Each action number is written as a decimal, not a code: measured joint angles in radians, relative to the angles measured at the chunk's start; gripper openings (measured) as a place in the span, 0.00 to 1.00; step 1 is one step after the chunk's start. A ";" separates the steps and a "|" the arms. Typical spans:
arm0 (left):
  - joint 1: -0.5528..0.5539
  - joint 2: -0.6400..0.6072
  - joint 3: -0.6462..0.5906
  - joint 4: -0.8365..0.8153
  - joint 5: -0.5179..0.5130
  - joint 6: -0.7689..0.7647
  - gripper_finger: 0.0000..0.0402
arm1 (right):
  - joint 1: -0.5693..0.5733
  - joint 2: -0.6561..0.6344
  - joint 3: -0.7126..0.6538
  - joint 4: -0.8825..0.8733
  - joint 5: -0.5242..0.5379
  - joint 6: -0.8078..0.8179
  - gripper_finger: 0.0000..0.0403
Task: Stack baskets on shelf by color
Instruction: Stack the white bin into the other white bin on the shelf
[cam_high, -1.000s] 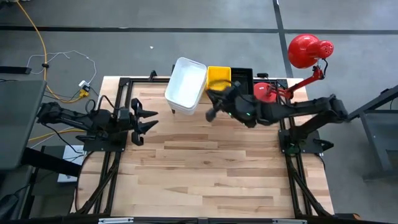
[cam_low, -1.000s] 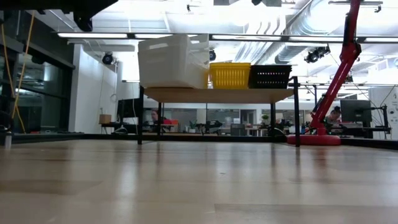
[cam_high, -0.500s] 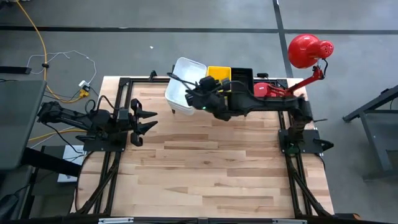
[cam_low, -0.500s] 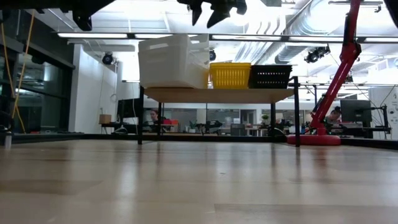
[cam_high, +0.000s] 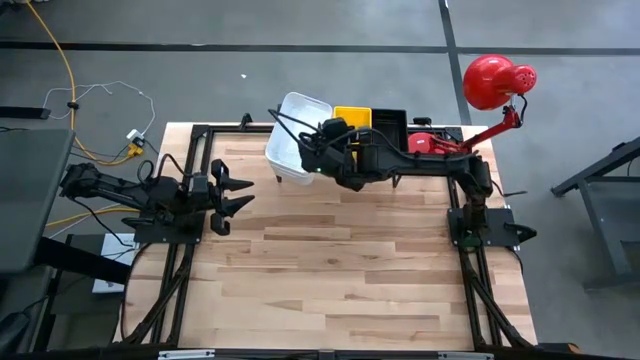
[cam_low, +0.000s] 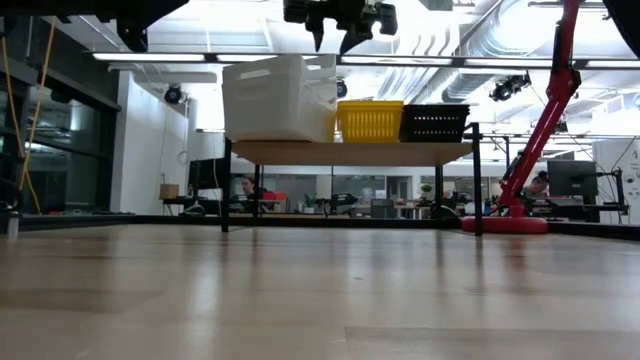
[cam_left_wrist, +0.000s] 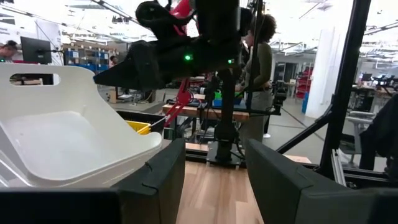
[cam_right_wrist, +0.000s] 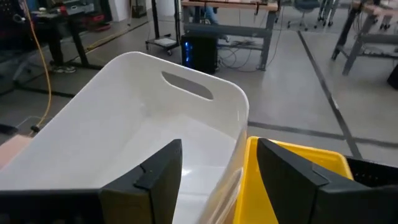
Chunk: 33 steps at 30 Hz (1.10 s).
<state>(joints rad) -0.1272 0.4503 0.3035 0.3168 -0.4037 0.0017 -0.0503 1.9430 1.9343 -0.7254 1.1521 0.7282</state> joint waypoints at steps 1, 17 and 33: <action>0.000 0.000 0.000 0.000 0.000 -0.002 0.39 | -0.006 0.000 0.000 0.000 -0.008 0.011 0.49; 0.000 0.000 0.000 -0.007 0.000 -0.017 0.39 | -0.088 0.000 -0.002 0.003 -0.150 0.036 0.18; 0.000 0.001 0.000 -0.014 0.000 -0.017 0.39 | -0.124 0.000 0.218 0.018 -0.258 -0.086 0.01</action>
<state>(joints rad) -0.1272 0.4511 0.3035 0.3023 -0.4035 -0.0151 -0.1744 1.9427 2.1519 -0.7075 0.8941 0.6424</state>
